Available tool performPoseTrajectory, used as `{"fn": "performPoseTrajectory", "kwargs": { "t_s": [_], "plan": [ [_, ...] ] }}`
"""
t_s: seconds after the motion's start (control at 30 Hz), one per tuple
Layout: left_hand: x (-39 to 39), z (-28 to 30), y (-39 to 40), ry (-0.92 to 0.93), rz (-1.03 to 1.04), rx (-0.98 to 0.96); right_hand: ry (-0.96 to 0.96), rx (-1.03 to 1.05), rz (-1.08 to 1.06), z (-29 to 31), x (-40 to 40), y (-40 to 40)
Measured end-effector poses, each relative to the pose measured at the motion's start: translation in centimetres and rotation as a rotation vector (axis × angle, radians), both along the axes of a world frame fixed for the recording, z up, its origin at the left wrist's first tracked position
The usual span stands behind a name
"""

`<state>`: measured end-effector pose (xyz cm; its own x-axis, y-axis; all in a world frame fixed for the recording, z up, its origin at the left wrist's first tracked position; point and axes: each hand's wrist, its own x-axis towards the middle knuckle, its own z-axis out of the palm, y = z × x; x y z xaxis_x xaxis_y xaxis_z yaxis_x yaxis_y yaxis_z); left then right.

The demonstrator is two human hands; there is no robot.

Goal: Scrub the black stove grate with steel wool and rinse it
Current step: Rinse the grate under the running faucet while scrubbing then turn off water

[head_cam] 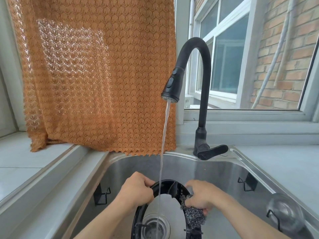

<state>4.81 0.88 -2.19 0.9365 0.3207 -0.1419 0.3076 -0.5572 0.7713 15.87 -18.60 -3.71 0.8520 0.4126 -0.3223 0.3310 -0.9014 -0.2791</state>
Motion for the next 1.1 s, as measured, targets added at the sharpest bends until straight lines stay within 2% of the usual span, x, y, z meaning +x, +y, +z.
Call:
{"fn": "performPoseTrajectory", "kwargs": {
  "t_s": [0.13, 0.43, 1.1],
  "plan": [
    [-0.5, 0.4, 0.0, 0.0, 0.013, 0.036, -0.009, 0.039, 0.038, 0.1, 0.3, 0.4],
    [-1.3, 0.8, 0.1, 0.015, 0.042, 0.279, -0.228, 0.116, 0.081, 1.1, -0.5, 0.1],
    [-1.6, 1.0, 0.3, -0.021, 0.055, 0.318, -0.421, 0.19, 0.167, 2.6, -3.5, 1.3]
  ]
}}
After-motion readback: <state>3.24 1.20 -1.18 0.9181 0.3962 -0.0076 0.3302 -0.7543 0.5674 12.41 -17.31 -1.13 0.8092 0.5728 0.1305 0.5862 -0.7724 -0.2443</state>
